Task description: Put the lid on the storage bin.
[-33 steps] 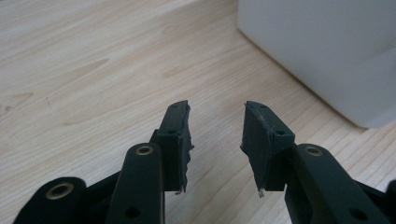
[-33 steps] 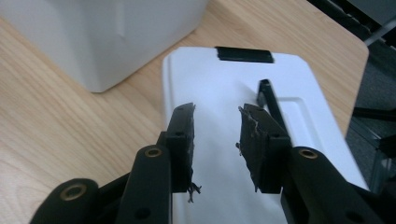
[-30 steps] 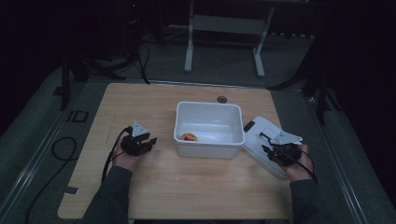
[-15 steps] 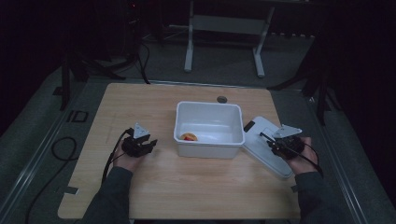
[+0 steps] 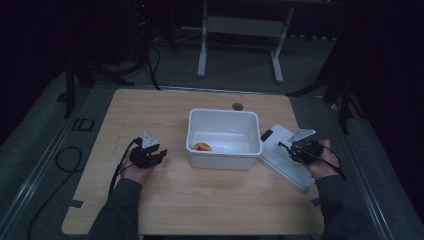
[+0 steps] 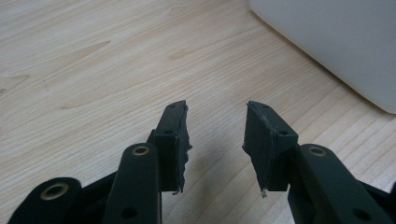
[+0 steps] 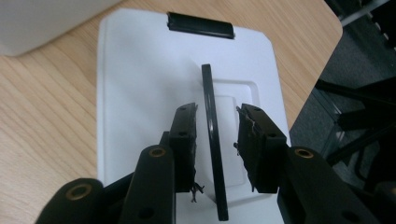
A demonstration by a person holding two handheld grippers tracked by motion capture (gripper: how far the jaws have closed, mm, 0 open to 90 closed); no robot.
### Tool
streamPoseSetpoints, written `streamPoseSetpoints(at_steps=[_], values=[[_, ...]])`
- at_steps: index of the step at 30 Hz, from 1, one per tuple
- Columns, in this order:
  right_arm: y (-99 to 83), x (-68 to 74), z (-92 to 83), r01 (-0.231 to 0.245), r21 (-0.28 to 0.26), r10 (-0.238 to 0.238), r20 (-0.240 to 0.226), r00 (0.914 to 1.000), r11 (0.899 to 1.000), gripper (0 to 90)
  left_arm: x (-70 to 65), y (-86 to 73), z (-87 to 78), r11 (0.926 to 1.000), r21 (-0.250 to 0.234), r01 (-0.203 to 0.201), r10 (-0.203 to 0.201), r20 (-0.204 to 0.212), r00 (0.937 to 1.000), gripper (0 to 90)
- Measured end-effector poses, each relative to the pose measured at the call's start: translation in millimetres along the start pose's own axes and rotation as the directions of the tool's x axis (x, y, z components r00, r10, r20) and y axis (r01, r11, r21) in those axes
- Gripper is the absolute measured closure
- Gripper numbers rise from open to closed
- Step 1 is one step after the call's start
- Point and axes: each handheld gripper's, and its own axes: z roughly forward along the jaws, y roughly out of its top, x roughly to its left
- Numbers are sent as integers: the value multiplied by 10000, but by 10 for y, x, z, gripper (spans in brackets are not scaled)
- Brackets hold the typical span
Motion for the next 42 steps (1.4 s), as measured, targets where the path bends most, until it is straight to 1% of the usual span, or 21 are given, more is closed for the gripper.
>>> streamPoseSetpoints(at_steps=[2, 6, 11, 18, 23, 30, 33, 40, 42], values=[[15, -4, 26, 123, 201, -124, 75, 9999, 9997, 674, -2, -3, 4, 10000, 42, -16, 16, 33, 10000, 591], [56, 1, 85, 346, 597, -348, 28, 9994, 9976, 678, -7, -2, 5, 10000, 20, -26, 26, 67, 10000, 591], [102, -16, 132, 535, 931, -531, -63, 9986, 9942, 683, -5, -6, 10, 10000, 59, -36, 36, 88, 10000, 588], [124, -48, 203, 661, 1513, -625, -284, 9976, 9863, 697, -7, -7, 11, 10000, 48, -42, 41, 127, 9999, 587], [135, -62, 259, 625, 1694, -558, -441, 9975, 9836, 693, -9, -8, 18, 9999, 96, -47, 45, 144, 9999, 585], [140, -96, 375, 604, 2145, -470, -669, 9966, 9749, 697, -11, -8, 17, 9999, 94, -55, 53, 183, 9998, 584], [140, -121, 393, 506, 2173, -362, -695, 9969, 9748, 709, -12, -9, 19, 9999, 96, -37, 35, 211, 9998, 584], [145, -172, 413, 496, 2358, -328, -746, 9967, 9705, 743, -18, -7, 17, 9999, 112, -84, 81, 231, 9997, 584], [151, -189, 419, 539, 2426, -346, -830, 9960, 9686, 756, -20, -8, 20, 9999, 133, -102, 98, 246, 9996, 584]])
